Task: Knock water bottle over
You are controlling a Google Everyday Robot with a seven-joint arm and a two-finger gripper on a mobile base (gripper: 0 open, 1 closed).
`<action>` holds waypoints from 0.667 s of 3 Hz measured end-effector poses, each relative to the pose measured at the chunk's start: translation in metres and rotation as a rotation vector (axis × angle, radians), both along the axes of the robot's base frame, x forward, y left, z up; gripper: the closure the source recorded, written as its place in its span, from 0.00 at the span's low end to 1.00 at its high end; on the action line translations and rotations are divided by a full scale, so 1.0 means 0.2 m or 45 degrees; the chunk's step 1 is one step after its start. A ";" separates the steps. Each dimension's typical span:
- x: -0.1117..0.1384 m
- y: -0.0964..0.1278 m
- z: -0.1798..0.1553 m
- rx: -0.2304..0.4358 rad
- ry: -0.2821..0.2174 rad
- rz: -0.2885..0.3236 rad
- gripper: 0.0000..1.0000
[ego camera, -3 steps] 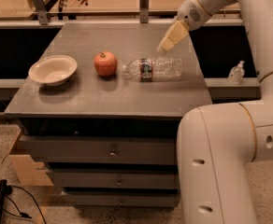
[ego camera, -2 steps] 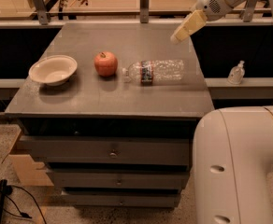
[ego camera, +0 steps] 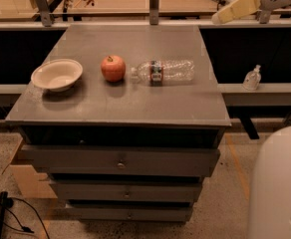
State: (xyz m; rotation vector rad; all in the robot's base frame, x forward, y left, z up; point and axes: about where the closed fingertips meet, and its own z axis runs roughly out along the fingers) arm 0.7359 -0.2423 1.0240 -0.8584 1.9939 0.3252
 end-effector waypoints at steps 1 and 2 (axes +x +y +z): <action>-0.14 -0.08 0.32 0.070 -0.186 -0.115 0.00; -0.20 -0.02 0.47 0.107 -0.269 -0.131 0.00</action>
Offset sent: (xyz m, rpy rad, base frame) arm -0.0226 -0.0155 0.0539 0.0472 -0.1231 -0.0787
